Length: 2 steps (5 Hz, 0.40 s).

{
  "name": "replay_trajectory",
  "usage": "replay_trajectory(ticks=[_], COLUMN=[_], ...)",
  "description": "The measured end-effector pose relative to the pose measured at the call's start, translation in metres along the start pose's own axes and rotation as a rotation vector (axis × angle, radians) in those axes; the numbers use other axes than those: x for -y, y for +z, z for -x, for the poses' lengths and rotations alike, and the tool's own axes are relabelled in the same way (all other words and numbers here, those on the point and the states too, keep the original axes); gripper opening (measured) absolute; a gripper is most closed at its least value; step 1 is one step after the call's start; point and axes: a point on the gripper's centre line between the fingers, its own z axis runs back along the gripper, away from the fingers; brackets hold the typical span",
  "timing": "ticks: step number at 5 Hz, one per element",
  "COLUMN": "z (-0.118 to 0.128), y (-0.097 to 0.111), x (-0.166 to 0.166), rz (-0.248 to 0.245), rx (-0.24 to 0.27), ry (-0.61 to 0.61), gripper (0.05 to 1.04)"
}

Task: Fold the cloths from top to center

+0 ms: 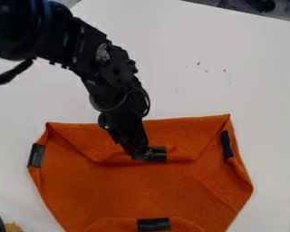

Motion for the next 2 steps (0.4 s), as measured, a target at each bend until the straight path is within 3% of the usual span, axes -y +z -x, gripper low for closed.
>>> replay_trajectory(ticks=[1,2], z=[0.0030,0.0034], y=[0.0028,0.0090], x=[0.0003,0.0017], rz=[0.019,0.051], rx=[-0.013,-0.056], ry=[-0.010,-0.015], gripper=[0.841,1.007])
